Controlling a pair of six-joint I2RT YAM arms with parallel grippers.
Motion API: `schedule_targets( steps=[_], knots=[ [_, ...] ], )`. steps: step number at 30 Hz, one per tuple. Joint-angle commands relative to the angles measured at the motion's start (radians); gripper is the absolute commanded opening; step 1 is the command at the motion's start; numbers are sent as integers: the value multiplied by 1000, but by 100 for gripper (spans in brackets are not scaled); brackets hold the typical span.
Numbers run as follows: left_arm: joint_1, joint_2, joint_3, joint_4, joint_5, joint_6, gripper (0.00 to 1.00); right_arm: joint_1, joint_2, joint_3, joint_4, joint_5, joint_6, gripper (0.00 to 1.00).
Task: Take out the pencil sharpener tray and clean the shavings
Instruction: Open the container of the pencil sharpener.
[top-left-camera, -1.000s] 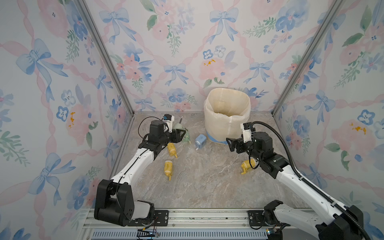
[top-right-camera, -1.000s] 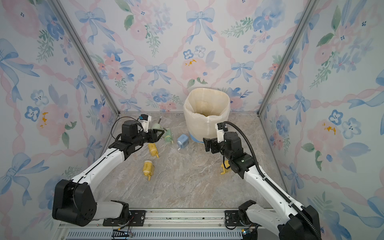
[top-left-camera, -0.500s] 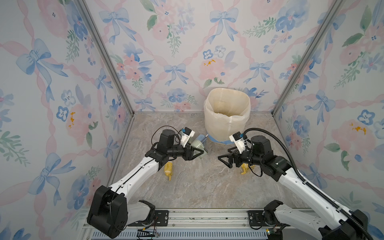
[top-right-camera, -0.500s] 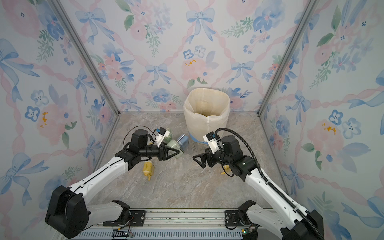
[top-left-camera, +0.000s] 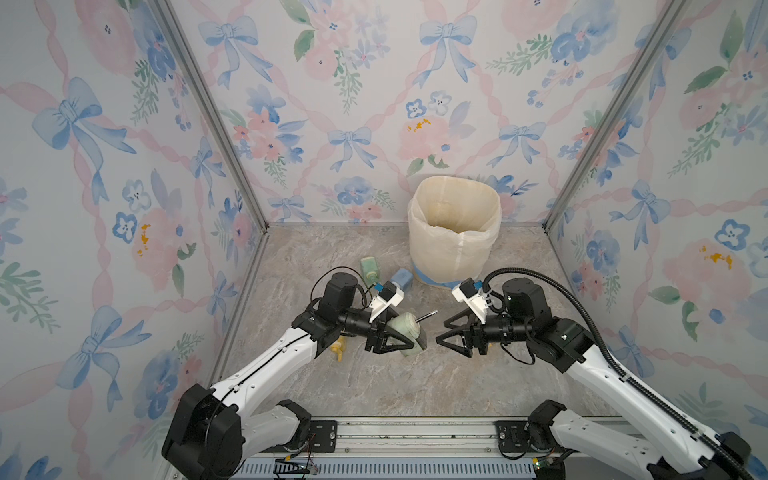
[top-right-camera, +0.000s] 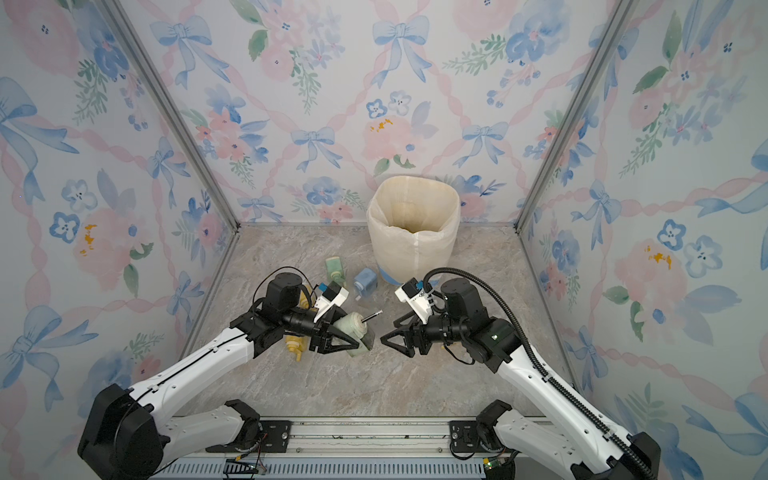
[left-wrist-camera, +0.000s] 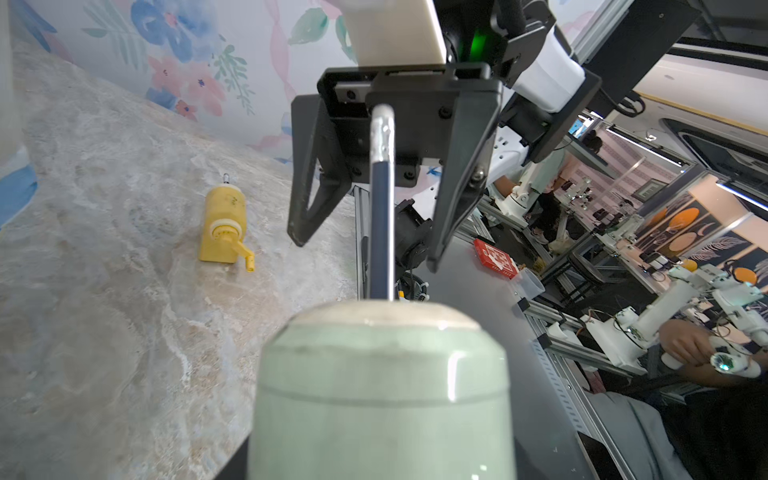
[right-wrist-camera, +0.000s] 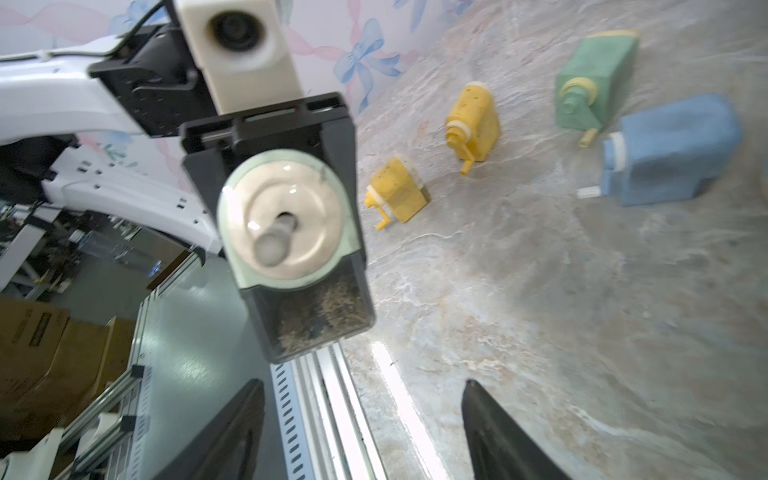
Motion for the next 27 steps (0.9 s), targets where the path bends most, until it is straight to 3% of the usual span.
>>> schedule_targets(
  steps=[1, 8, 19, 27],
  knots=[
    [-1, -24, 3, 19, 76, 36, 0, 51, -37, 38, -57, 2, -48, 78],
    [-18, -46, -1, 18, 120, 41, 0, 72, -16, 71, -44, 33, -85, 82],
    [-39, -126, -15, 23, -35, 57, 0, 113, 67, 104, 13, 13, -151, 84],
    [-40, -213, 49, -16, -75, 1, 0, 138, 20, 41, 118, 30, -161, 83]
  ],
)
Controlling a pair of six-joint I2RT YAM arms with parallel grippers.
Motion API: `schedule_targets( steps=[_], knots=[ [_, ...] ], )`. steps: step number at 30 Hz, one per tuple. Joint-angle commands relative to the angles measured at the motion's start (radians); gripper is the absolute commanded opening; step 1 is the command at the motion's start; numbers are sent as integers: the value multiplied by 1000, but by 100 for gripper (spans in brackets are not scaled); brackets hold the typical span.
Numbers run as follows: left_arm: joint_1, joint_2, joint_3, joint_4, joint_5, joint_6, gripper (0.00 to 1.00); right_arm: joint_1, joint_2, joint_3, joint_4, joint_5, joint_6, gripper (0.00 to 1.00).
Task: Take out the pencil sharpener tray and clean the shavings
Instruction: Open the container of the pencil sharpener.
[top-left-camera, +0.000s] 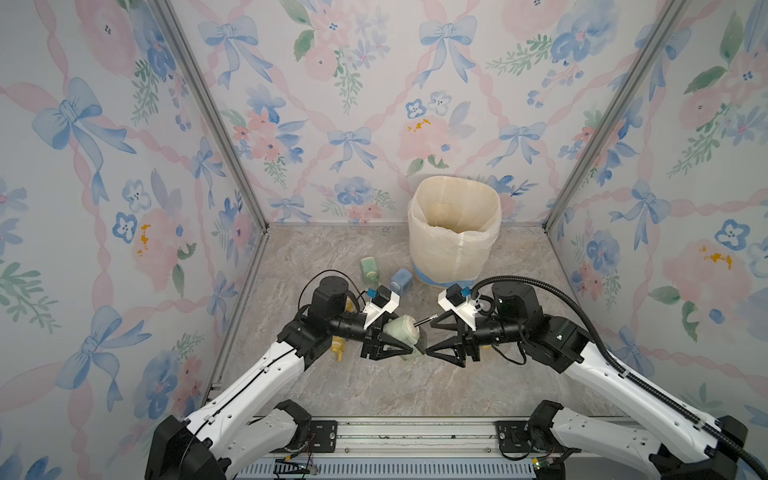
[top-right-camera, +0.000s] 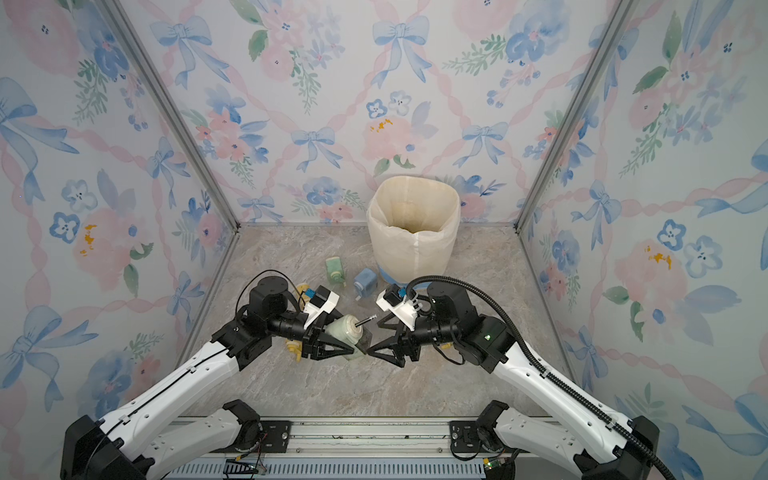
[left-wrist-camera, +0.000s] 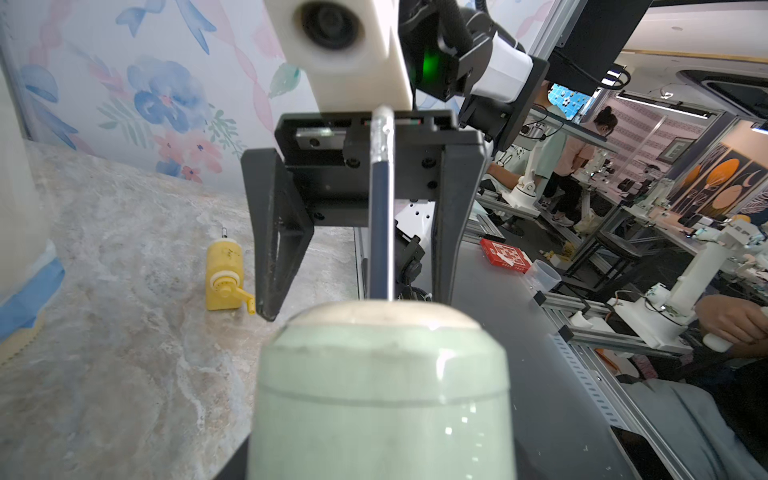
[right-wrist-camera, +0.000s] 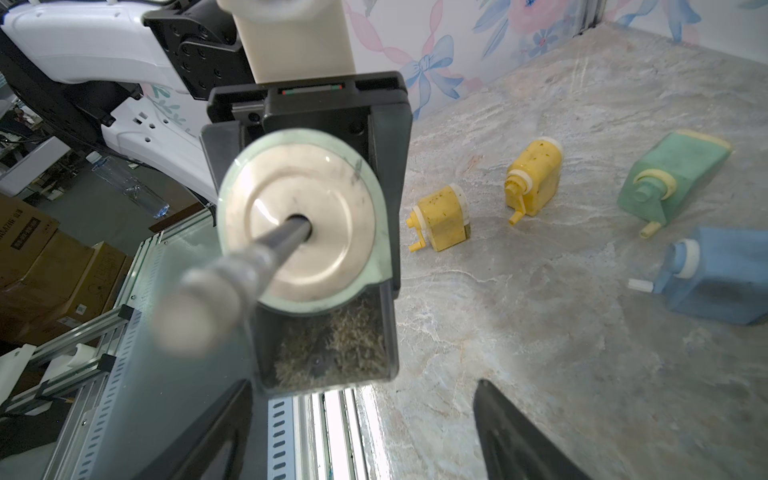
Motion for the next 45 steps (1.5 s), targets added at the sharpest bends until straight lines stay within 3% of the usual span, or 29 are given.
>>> schedule_targets(
  steps=[1, 11, 26, 30, 34, 39, 45],
  knots=[
    [-5, -55, 34, -22, -10, -18, 0, 19, -36, -31, 78, -2, -12, 83],
    [-7, -79, -64, -43, -25, -13, 0, 72, 2, 28, 22, -8, -45, 84],
    [-13, -82, -68, -44, -24, 17, 0, 93, 115, 81, 12, -12, -54, 83],
    [-13, -85, -68, -45, -31, 19, 0, 95, 129, 99, 13, -24, -56, 78],
    [-14, -78, -68, -45, -32, 23, 0, 94, 127, 113, -6, -26, -58, 63],
    [-13, -81, -67, -45, -29, 27, 0, 94, 117, 121, -35, -28, -67, 53],
    [-14, -87, -68, -46, -23, 26, 0, 86, 94, 121, -44, -24, -66, 46]
  ],
)
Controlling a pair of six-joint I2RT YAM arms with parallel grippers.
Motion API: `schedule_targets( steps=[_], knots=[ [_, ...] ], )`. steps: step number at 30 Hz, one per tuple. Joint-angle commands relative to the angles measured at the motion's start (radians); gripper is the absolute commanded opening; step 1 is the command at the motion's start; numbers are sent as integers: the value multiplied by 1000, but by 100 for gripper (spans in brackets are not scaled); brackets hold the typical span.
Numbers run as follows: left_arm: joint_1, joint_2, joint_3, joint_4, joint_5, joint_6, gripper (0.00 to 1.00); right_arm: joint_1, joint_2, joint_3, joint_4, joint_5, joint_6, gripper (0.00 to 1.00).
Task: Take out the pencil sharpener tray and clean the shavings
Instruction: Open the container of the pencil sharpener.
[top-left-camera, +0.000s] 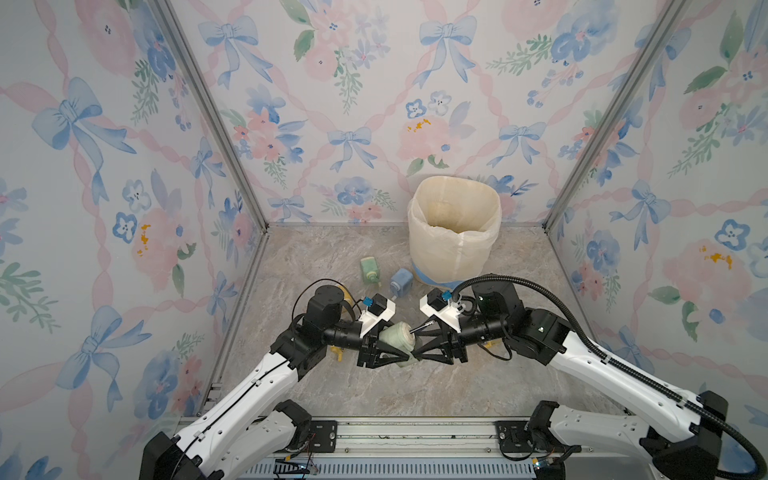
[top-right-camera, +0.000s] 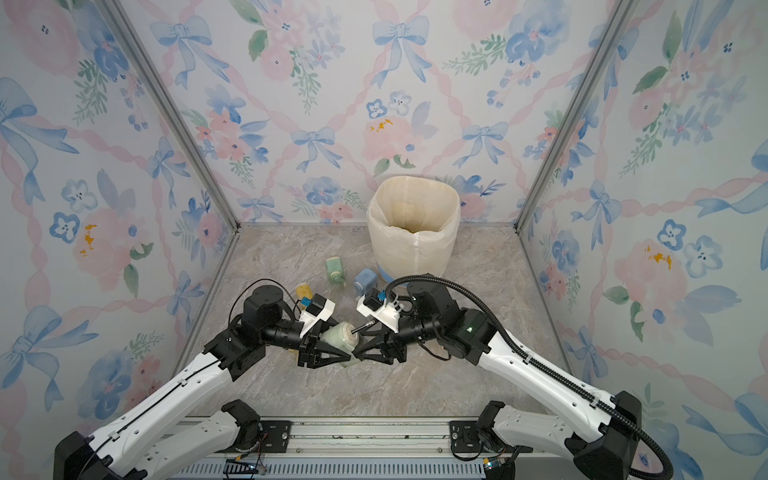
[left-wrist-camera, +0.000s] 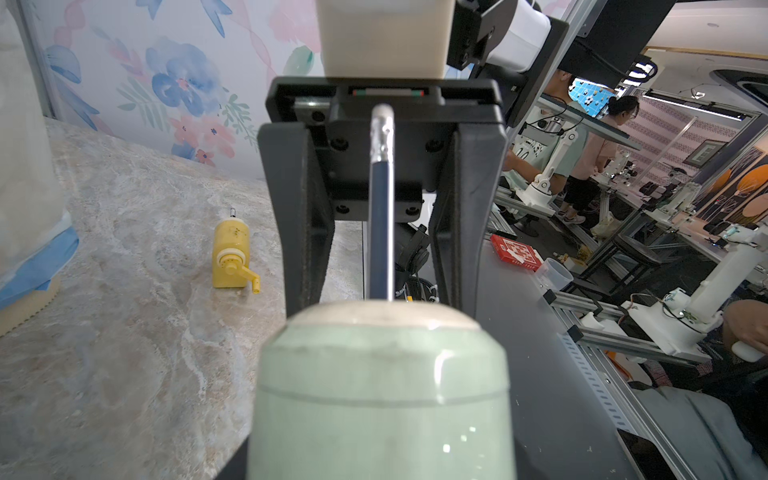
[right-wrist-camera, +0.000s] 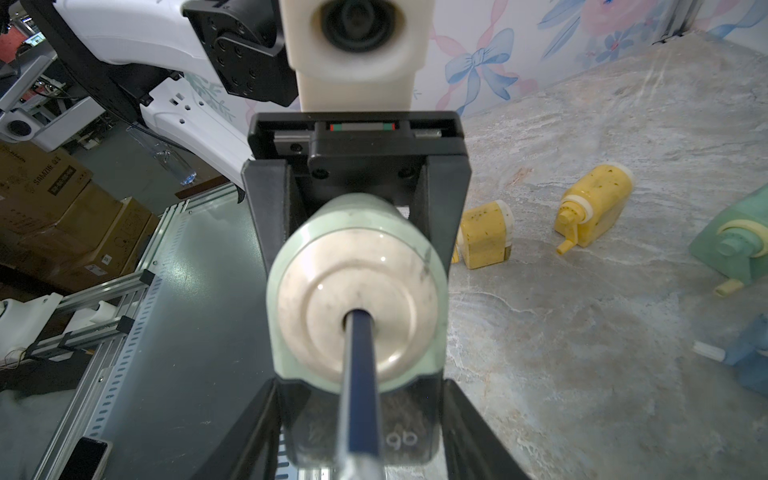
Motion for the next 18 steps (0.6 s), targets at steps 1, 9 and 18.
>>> schedule_targets(
  steps=[1, 9, 18],
  knots=[
    [-7, -15, -2, 4, 29, 24, 0, -7, -37, 29, -33, 3, 1, 46],
    [-6, -10, -1, 4, 27, 26, 0, -44, -67, 29, -50, 2, 6, 46],
    [-7, -16, 6, 3, 24, 27, 0, -28, -66, 21, -61, 0, 4, 78]
  ],
)
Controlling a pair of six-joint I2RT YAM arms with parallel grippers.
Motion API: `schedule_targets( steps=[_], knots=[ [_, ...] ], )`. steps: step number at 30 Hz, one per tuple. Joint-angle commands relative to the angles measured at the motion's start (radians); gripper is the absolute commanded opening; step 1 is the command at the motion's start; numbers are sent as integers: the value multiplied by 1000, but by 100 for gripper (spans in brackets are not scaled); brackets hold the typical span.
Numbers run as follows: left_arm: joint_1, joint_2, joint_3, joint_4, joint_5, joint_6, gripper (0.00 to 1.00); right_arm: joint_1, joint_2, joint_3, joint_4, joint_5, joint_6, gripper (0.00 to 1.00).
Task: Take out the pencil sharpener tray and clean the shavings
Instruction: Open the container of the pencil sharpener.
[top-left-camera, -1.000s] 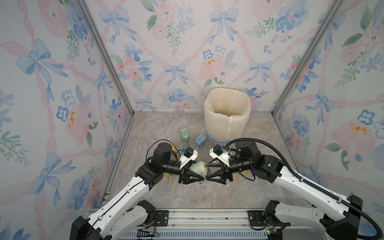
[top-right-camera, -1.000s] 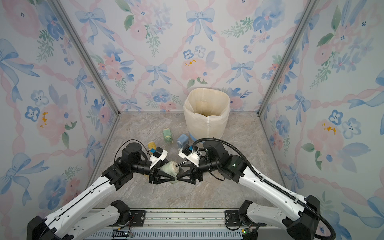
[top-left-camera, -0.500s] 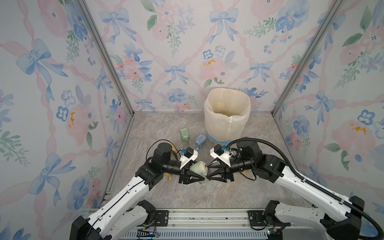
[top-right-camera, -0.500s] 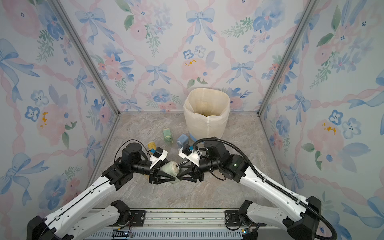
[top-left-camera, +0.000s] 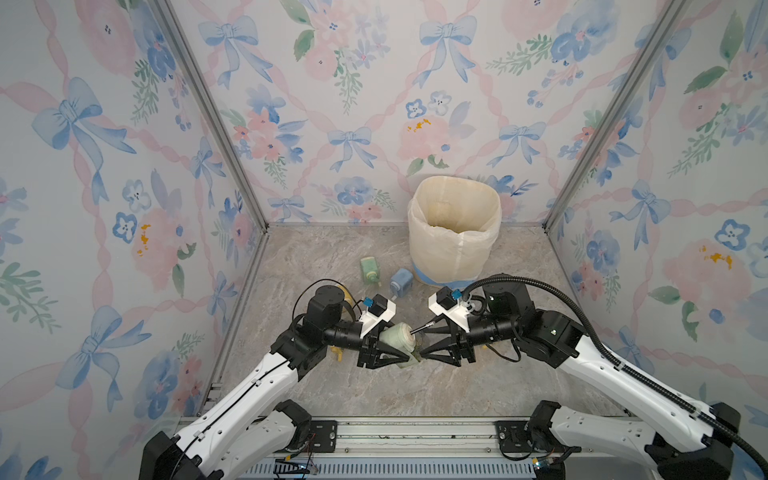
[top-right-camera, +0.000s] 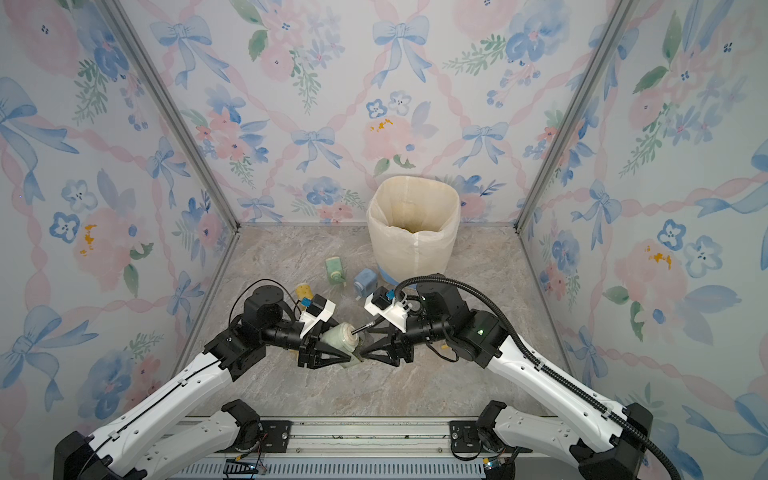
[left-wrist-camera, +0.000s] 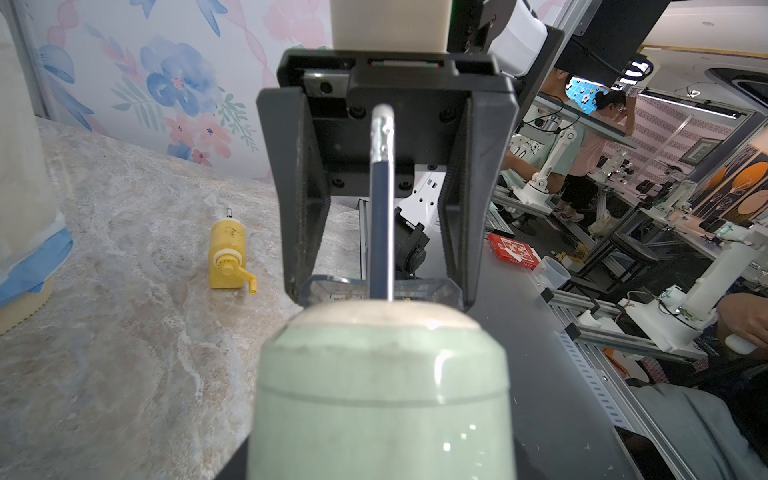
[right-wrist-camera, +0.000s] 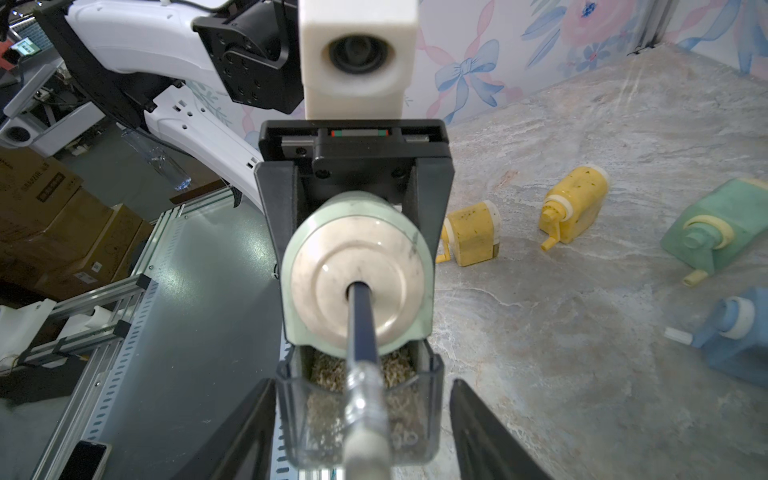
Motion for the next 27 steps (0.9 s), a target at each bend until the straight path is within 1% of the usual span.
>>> schedule_targets(
  steps=[1, 6, 11, 13, 16, 18, 20, 23, 27],
  knots=[
    [-1, -16, 8, 4, 19, 26, 0, 15, -8, 20, -18, 10, -5, 80],
    [-1, -15, 12, 2, 18, 26, 0, 39, 24, 24, -15, 37, -10, 83],
    [0, -19, 12, 3, 18, 27, 0, 46, 48, 29, 0, 47, -12, 83],
    [0, -19, 12, 3, 15, 27, 0, 47, 57, 35, -2, 45, -14, 82],
    [0, -22, 7, 2, 15, 29, 0, 48, 65, 41, -6, 41, -15, 78],
    [-1, -23, 5, 3, 12, 31, 0, 50, 62, 43, -6, 31, -15, 73],
    [0, -26, 5, 3, 13, 32, 0, 51, 58, 43, -7, 29, -15, 65],
    [-1, -31, 3, 3, 11, 34, 0, 50, 51, 44, -21, 30, -17, 59],
    [-1, -38, 3, 3, 13, 38, 0, 48, 35, 46, -43, 50, -25, 57]
  ],
)
